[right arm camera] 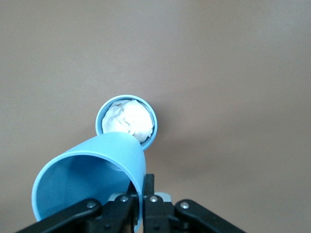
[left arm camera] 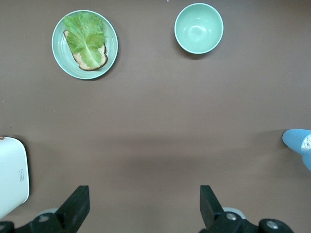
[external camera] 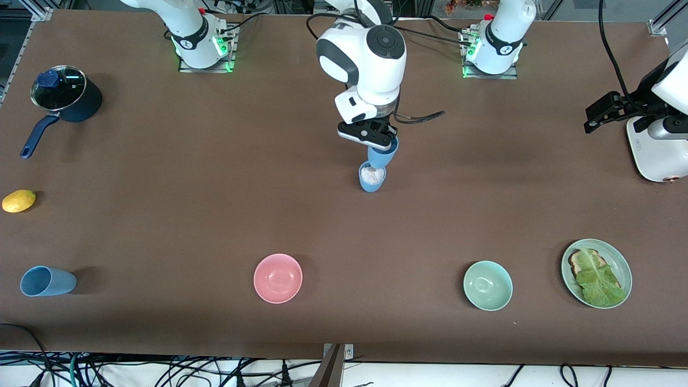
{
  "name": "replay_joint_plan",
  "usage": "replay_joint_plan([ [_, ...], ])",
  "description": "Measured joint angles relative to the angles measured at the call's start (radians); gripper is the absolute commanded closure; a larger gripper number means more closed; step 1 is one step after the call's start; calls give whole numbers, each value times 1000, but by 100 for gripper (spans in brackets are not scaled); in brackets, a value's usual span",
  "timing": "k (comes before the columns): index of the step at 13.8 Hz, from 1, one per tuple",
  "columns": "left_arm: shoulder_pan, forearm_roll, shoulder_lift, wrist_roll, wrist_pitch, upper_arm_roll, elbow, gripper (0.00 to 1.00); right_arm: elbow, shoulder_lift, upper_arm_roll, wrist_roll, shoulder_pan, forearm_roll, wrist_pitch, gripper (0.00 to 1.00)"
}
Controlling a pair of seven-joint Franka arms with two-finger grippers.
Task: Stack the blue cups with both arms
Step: 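Lower the blue cup onto the tissue cup and open the right gripper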
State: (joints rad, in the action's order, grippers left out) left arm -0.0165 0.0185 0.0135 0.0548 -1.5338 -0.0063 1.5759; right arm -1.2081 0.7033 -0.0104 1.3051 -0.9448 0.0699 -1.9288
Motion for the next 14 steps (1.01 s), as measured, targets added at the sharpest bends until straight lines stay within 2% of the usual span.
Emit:
replay_joint_plan([
  [6,3,0,-2,-1,1,7,3,0,17,-19,-8,-2,23,0,0,100],
  [14,8,1,-6,-1,1,8,4,0,-11,-9,-9,-9,35,0,-24,100],
])
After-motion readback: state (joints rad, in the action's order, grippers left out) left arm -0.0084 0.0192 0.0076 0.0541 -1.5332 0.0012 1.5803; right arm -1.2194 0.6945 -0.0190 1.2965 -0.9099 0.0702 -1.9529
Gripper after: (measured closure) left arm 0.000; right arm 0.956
